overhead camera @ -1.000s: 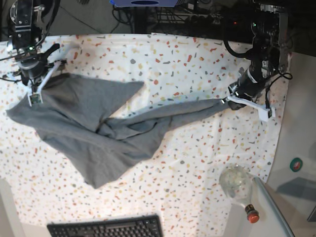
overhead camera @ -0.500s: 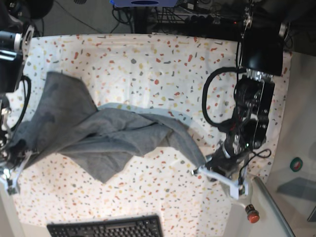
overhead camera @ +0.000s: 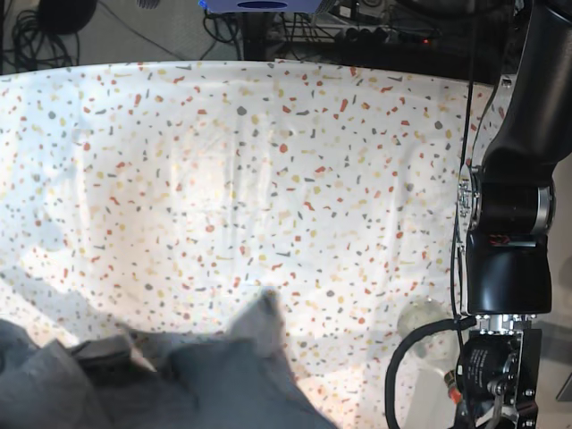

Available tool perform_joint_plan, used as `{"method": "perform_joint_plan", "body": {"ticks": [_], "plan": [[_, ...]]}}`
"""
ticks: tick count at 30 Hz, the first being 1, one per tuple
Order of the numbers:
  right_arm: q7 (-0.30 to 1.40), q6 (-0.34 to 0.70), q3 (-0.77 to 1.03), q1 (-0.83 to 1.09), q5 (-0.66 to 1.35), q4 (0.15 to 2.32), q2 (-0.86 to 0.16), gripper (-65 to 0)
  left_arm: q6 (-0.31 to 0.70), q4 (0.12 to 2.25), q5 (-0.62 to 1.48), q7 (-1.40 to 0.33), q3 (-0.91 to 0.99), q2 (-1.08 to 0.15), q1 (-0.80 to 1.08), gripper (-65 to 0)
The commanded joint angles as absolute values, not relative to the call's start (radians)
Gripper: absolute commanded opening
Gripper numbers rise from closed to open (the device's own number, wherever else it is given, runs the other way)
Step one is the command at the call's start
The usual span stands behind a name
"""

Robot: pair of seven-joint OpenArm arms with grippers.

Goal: Layout the t-shirt on the table in an organized manner, then fold the t-shirt properly
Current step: 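Lift the shirt with both grippers and stretch it apart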

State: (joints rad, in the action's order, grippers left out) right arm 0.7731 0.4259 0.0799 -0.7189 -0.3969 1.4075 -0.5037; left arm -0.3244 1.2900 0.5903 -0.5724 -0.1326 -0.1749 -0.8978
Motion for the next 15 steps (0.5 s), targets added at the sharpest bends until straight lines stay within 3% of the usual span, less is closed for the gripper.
{"method": "perform_joint_plan", "body": {"ticks": [1,6,15], "plan": [[0.797,0.412,0.105,-0.733,-0.409,1.437,-0.526,-65.0,-0.320,1.320,0.590,-0.564,-0.130,-0.179,-0.891,-65.0],[0.849,0.453,0.222,-0.515,-0.406,1.552,-0.515,-65.0,-0.320,1.471,0.590,-0.564,-0.027,-0.189,-0.657,-65.0],[0.803,0.581,0.432,-0.182,-0.406,1.535,-0.389,-65.0,-0.320,1.698,0.582,-0.564,-0.019,-0.237,-0.119,-65.0]]}}
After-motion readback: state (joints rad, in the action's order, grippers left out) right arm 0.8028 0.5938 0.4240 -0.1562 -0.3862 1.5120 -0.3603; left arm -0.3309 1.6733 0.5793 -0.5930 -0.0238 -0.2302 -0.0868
